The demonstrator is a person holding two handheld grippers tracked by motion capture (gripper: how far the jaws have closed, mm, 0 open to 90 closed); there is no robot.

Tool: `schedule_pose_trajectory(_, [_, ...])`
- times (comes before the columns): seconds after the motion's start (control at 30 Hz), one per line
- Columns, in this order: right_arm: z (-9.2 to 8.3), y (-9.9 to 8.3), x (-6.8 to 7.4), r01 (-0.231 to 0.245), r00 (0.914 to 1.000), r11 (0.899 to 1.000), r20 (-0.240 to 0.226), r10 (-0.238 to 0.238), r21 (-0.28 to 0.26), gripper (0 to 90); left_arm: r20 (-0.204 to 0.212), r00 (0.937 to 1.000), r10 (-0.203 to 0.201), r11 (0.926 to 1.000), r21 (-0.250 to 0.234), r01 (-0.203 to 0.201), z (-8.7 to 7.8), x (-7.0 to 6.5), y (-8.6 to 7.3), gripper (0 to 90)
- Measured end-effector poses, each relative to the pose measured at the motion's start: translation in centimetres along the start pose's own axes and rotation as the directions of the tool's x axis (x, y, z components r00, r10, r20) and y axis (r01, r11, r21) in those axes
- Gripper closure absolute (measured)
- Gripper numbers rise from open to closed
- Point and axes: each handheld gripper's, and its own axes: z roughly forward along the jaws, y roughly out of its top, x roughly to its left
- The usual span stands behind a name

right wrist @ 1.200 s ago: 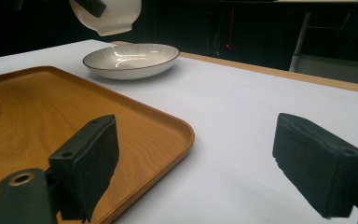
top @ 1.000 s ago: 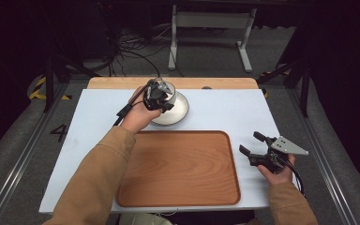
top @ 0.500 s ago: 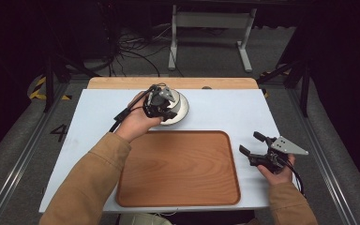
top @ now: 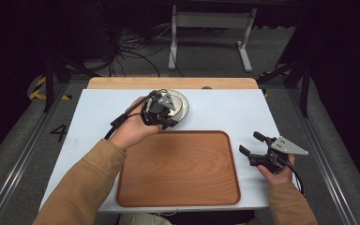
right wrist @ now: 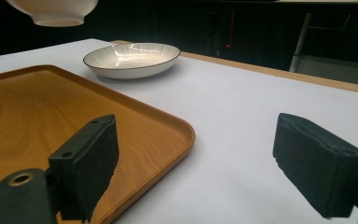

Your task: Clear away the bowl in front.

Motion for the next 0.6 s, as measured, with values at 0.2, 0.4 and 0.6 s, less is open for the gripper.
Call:
schedule_pose_trajectory(0.2, [0.0,0.0,0.0,0.000,1.0000,1.000,0.000,0.000,0.000,14.9,0.024,0.9992,0.032,0.9994,0.011,-0.032,-0.2,-1.2,0.0,82.0])
schedule_pose_trajectory(0.4, [0.0,0.0,0.0,0.001,1.0000,1.000,0.000,-0.001,0.000,14.9,0.047,0.9974,0.054,0.9982,0.022,-0.055,0.1,-2.4,0.0,81.9])
schedule_pose_trajectory(0.6, [0.0,0.0,0.0,0.000,1.0000,1.000,0.000,0.000,0.000,14.9,0.069,0.9955,0.065,0.9969,0.040,-0.068,0.5,-3.4,-0.2,82.0])
